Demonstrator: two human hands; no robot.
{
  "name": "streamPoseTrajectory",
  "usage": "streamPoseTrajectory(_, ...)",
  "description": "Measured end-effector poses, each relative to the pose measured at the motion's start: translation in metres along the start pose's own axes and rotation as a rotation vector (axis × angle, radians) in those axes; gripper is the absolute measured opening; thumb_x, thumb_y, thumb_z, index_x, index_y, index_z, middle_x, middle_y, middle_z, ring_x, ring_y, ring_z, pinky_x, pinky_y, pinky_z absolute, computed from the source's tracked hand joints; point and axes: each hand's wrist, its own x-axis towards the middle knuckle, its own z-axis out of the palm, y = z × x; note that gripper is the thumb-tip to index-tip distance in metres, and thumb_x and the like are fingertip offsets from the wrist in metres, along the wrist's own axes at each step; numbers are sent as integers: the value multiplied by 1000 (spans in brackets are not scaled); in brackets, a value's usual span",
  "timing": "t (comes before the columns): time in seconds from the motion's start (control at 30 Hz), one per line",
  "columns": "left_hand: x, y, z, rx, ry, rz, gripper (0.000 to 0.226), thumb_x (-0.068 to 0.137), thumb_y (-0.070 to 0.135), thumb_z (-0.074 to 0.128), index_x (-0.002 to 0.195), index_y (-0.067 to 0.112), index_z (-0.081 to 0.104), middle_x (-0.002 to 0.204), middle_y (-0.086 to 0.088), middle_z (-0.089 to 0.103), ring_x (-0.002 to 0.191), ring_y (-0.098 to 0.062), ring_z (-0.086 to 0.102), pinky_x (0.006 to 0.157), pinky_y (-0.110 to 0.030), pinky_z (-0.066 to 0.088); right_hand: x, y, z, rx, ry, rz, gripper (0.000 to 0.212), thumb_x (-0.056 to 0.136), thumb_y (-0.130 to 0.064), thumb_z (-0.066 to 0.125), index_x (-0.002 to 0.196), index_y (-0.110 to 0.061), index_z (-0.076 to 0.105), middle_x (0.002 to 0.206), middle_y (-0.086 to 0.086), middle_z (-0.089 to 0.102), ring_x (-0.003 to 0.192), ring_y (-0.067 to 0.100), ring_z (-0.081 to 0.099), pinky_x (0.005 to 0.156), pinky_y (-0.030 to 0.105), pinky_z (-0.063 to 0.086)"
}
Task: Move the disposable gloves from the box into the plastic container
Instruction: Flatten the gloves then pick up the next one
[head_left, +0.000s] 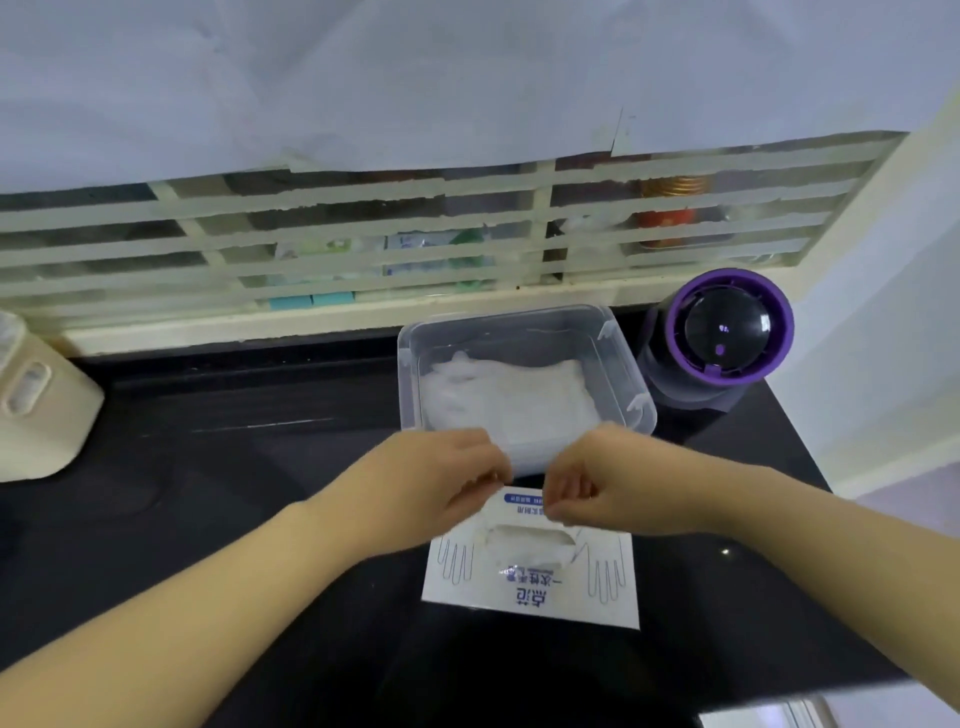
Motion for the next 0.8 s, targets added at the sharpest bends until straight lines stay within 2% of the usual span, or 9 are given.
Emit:
streamPoseTrajectory(0.07,-8,3,16,53,-85,18,24,96,36,46,107,27,65,97,16,61,77,-2,58,64,-22,51,3,6,25,-93,-86,34,25,92,-29,59,115,-22,67,108,-10,67,95,3,60,84,18,47)
streamPoseTrajectory(0.13,-13,3,37,75,-258,-64,33,98,38,48,129,29,55,124,14,54,107,-6,56,87,-26,48,8,11,49,-183,-130,69,33,95,-31,54,127,-24,60,121,-6,55,106,13,54,89,24,42)
streamPoseTrajectory(0.27,-17,-5,69,154,-423,-162,74,90,47,60,152,33,22,161,2,10,148,-19,12,120,-36,15,22,20,79,-331,-77,61,30,100,-34,42,119,-24,62,115,0,48,101,21,53,79,34,44)
streamPoseTrajectory(0.33,-18,-7,76,159,-438,-188,82,88,51,61,153,37,14,163,1,-6,150,-20,-1,122,-39,5,25,23,93,-409,26,25,24,95,-33,51,109,-22,67,104,2,52,91,23,55,67,32,42)
streamPoseTrajectory(0.4,-18,-8,81,128,-444,-215,84,87,51,62,153,38,11,163,2,-12,150,-19,-6,122,-39,3,28,26,102,-506,103,-48,15,73,-32,78,83,-24,72,79,0,57,63,19,57,50,27,35)
streamPoseTrajectory(0.47,-17,-9,80,97,-439,-225,86,87,51,63,153,38,11,163,3,-12,150,-18,-6,122,-36,6,33,30,106,-545,123,-94,24,55,-32,88,71,-28,70,66,-6,56,49,12,53,44,23,34)
streamPoseTrajectory(0.67,-15,-8,76,102,-440,-224,85,86,50,64,153,32,15,163,3,-9,150,-18,-4,120,-37,15,34,38,103,-569,141,-215,35,55,-24,88,85,-28,72,74,-8,59,52,10,53,46,20,31)
streamPoseTrajectory(0.73,-15,-7,76,108,-445,-223,84,86,50,64,153,32,16,163,3,-9,150,-19,-3,119,-37,16,35,38,103,-500,158,-218,30,53,-24,90,77,-28,73,71,-8,59,48,12,52,45,20,31)
streamPoseTrajectory(0.8,-15,-7,76,114,-449,-222,85,86,51,64,153,32,16,163,3,-9,150,-19,-2,119,-37,18,34,32,99,-426,98,-187,14,68,-24,82,79,-23,73,79,-4,62,54,19,57,48,24,35)
